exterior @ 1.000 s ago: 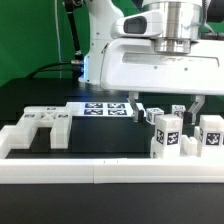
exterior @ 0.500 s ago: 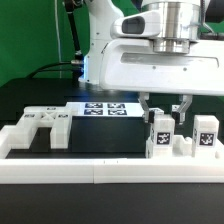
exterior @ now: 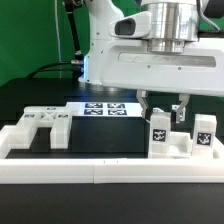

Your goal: Assemble chair

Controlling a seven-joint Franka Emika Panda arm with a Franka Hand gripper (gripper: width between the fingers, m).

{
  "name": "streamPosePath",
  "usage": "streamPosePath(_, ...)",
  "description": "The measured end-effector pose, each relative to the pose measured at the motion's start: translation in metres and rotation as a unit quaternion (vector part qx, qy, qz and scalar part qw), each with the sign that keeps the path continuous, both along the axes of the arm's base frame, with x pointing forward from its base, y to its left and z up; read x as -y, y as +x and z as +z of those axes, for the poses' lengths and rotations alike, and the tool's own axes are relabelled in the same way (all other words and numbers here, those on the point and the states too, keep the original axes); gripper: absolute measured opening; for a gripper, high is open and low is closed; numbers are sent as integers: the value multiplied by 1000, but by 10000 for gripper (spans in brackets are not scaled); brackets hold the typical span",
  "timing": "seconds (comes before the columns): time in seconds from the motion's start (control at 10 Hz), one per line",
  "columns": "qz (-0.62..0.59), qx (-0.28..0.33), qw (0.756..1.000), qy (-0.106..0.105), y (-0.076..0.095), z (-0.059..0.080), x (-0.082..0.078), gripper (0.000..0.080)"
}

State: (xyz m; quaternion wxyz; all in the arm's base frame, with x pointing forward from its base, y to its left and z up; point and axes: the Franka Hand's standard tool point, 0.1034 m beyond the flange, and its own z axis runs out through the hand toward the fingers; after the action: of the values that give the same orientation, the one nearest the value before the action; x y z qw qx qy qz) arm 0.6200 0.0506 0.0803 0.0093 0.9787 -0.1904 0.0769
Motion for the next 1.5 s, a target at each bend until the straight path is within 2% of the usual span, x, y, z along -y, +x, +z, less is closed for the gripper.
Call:
streamPosePath(0.1, -45, -5, 999, -1, -3, 0, 3, 298)
streamPosePath(0.4, -42, -6, 999, -4, -3, 0, 6, 314)
streamPosePath(0.5, -37, -5, 999, -4, -2, 3, 8, 540)
streamPosePath(0.6, -36, -5, 999, -3, -1, 6, 7, 540)
streamPosePath(0.7, -33, -9, 999, 0, -2, 11, 4, 624)
streamPosePath(1.0, -31, 0, 999, 7, -4, 28, 4, 648)
streamPosePath(1.1, -32, 16, 999, 10, -11, 32, 4, 648)
streamPosePath(1.3, -37, 13, 999, 9, -27, 22, -1, 648)
streamPosePath(1.5, -36, 14, 999, 9, -25, 24, 0, 648)
